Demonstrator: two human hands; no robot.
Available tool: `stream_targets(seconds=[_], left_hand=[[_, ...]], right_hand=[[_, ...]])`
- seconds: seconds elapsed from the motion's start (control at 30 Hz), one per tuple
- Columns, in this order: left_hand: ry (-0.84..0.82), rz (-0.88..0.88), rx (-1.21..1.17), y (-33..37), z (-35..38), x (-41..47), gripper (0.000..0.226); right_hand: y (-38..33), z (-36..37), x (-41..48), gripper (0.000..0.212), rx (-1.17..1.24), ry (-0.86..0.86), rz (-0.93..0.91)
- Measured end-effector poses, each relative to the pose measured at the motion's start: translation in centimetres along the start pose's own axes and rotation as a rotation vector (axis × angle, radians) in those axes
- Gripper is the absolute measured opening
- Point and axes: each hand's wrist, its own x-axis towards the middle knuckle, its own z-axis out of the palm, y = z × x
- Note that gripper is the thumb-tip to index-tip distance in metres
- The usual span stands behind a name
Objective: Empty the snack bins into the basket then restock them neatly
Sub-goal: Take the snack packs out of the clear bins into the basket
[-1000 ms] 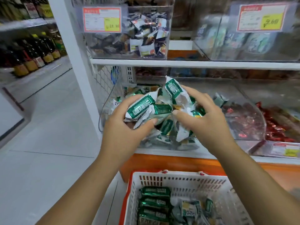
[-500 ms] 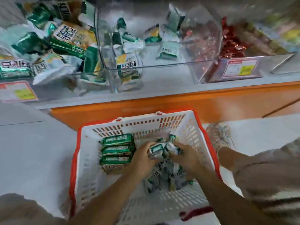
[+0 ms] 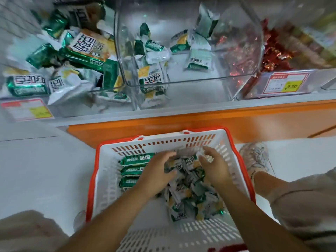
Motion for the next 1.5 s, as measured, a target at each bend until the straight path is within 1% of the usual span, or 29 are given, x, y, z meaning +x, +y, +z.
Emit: stream_targets(seconds=[0.1, 0.2, 0.27, 0.3, 0.37, 0.4, 0.43, 0.5, 0.53, 0.6, 0.67, 0.7, 0.73, 0.8, 0.83, 0.87, 0.9, 0.93, 1.0, 1.03, 1.07, 1.1, 1.2, 1.27, 1.33, 1.4, 1.5], left_hand=[[0.132, 0.139, 0.053, 2.5, -4.6, -2.6, 0.046], [0.290, 0.294, 0.097, 4.7, -9.7, -6.3, 0.036], [0.442, 0.385, 0.131, 5.6, -13.0, -8.5, 0.032], [0.548, 0.427, 0.156, 6.1, -14.8, -9.4, 0.032], [0.766, 0.498, 0.232, 6.5, -18.3, -10.4, 0.038], [0.839, 0.493, 0.266, 6.4, -20.0, -10.5, 0.045], [0.867, 0.453, 0.300, 5.9, -21.5, -10.3, 0.055], [0.789, 0.313, 0.340, 4.5, -23.8, -9.7, 0.069], [0.725, 0.269, 0.329, 3.5, -24.4, -9.3, 0.068], [0.657, 0.238, 0.212, 2.1, -25.0, -8.7, 0.053], [0.695, 0.216, 0.134, 1.4, -25.4, -8.4, 0.033], [0.749, 0.201, 0.127, 1.1, -25.7, -8.3, 0.028], [0.815, 0.187, 0.107, 0.8, -26.2, -8.5, 0.025], [0.971, 0.169, -0.022, 0.3, -27.4, -9.5, 0.019], [1.041, 0.163, -0.100, 0.0, -28.1, -10.2, 0.015], [1.094, 0.155, -0.164, -0.3, -28.8, -10.9, 0.011], [1.137, 0.144, -0.213, -0.6, -29.4, -11.7, 0.010], [1.165, 0.133, -0.252, -1.0, -29.9, -12.2, 0.010], [1.189, 0.111, -0.316, -1.8, -30.7, -12.8, 0.011], [1.189, 0.096, -0.342, -2.2, -30.8, -12.9, 0.011], [1.183, 0.087, -0.364, -2.6, -30.9, -12.9, 0.011], [1.178, 0.085, -0.376, -2.7, -30.9, -13.0, 0.011], [1.156, 0.086, -0.387, -3.0, -30.9, -13.3, 0.011], [1.154, 0.084, -0.404, -3.1, -31.1, -13.7, 0.010], [1.163, 0.081, -0.433, -3.4, -31.2, -13.8, 0.011], [1.176, 0.084, -0.460, -3.4, -31.3, -13.8, 0.013], [1.162, 0.091, -0.449, -3.2, -31.2, -13.7, 0.015]], right_hand=[[-4.9, -0.7, -2.0, 0.026, 0.045, 0.018, -0.120], [-10.5, -1.1, -4.8, 0.019, 0.114, 0.024, -0.304], [-14.8, -1.6, -6.9, 0.019, 0.135, 0.022, -0.454], [-17.0, -1.9, -7.8, 0.019, 0.151, 0.016, -0.536], [-21.4, -2.4, -9.2, 0.021, 0.164, -0.008, -0.677], [-23.4, -2.5, -9.6, 0.021, 0.162, -0.022, -0.738], [-25.4, -2.5, -9.9, 0.022, 0.155, -0.045, -0.789], [-28.8, -2.2, -9.9, 0.024, 0.089, -0.091, -0.868], [-30.3, -1.9, -9.6, 0.025, 0.028, -0.108, -0.909], [-32.9, -0.9, -8.5, 0.027, -0.116, -0.142, -0.978], [-34.9, 0.2, -6.9, 0.026, -0.299, -0.193, -0.975], [-35.7, 0.9, -6.1, 0.027, -0.421, -0.236, -0.960], [-36.4, 1.5, -5.4, 0.032, -0.568, -0.290, -0.942], [-37.5, 2.6, -4.3, 0.043, -0.866, -0.411, -0.872], [-38.0, 3.0, -4.1, 0.047, -0.960, -0.463, -0.835], [-38.4, 3.5, -3.9, 0.049, -0.983, -0.494, -0.810], [-38.8, 4.0, -3.7, 0.048, -0.918, -0.500, -0.803], [-39.0, 4.6, -3.6, 0.045, -0.788, -0.482, -0.814], [-39.4, 6.3, -3.2, 0.040, -0.555, -0.373, -0.886], [-39.8, 7.2, -2.9, 0.042, -0.524, -0.334, -0.921], [-40.1, 8.1, -2.8, 0.047, -0.520, -0.344, -0.942], [-40.4, 9.0, -2.7, 0.056, -0.533, -0.393, -0.936], [-41.2, 11.6, -3.2, 0.091, -0.646, -0.560, -0.870], [-41.0, 13.1, -3.6, 0.106, -0.763, -0.547, -0.890], [-40.6, 14.1, -4.0, 0.111, -0.853, -0.468, -0.934], [-40.2, 14.4, -4.2, 0.109, -0.822, -0.442, -0.935], [-39.5, 14.4, -4.2, 0.105, -0.726, -0.469, -0.908]])
